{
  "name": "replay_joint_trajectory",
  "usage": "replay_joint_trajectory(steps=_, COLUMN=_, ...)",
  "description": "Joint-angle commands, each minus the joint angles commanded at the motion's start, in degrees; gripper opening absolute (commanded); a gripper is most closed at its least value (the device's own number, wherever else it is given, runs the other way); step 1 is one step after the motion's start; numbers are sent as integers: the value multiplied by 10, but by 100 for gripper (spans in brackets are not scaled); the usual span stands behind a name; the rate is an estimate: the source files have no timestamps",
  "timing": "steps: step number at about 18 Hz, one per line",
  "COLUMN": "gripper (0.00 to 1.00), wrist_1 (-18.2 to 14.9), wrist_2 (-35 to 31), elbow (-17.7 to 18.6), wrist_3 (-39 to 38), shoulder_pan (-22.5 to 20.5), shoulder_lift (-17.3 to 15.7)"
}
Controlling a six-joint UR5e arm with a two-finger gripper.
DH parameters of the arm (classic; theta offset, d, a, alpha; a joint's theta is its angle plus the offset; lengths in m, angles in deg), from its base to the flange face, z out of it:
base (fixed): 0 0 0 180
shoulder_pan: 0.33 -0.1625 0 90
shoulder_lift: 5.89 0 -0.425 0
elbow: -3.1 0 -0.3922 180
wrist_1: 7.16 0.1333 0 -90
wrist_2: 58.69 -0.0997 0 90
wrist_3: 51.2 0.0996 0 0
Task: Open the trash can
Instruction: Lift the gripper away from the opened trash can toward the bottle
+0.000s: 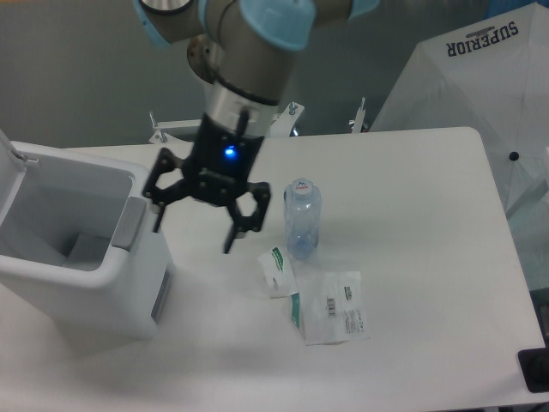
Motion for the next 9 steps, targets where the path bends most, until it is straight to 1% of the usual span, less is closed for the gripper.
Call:
replay_joint_trajectory(steps=3, gripper=100, wrist_1=0, wrist_2=-6, elbow=0, wrist_3=71, shoulder_pan=-33, shoulder_lift=2)
replay_joint_trajectory(steps=4, gripper=100, wrist_1=2, wrist_2=-24, elbow=-6, wrist_3=102, shoulder_pan=-39, shoulder_lift=5)
replay_joint_trajectory(steps=5, gripper=100, wrist_1=2, wrist_2=-57, elbow=-17, wrist_3=137, shoulder_pan=-41, shoulder_lift=13)
replay_joint_trajectory(steps=7, gripper=100, wrist_1=-2, wrist_2=-129, elbow=-49, wrist_3=200, shoulder_pan=-43, shoulder_lift=50)
replay_joint_trajectory(steps=9, gripper=100, wrist_1=-4, wrist_2=-185, elbow=-73, wrist_3=220, shoulder_pan=-43, shoulder_lift=75)
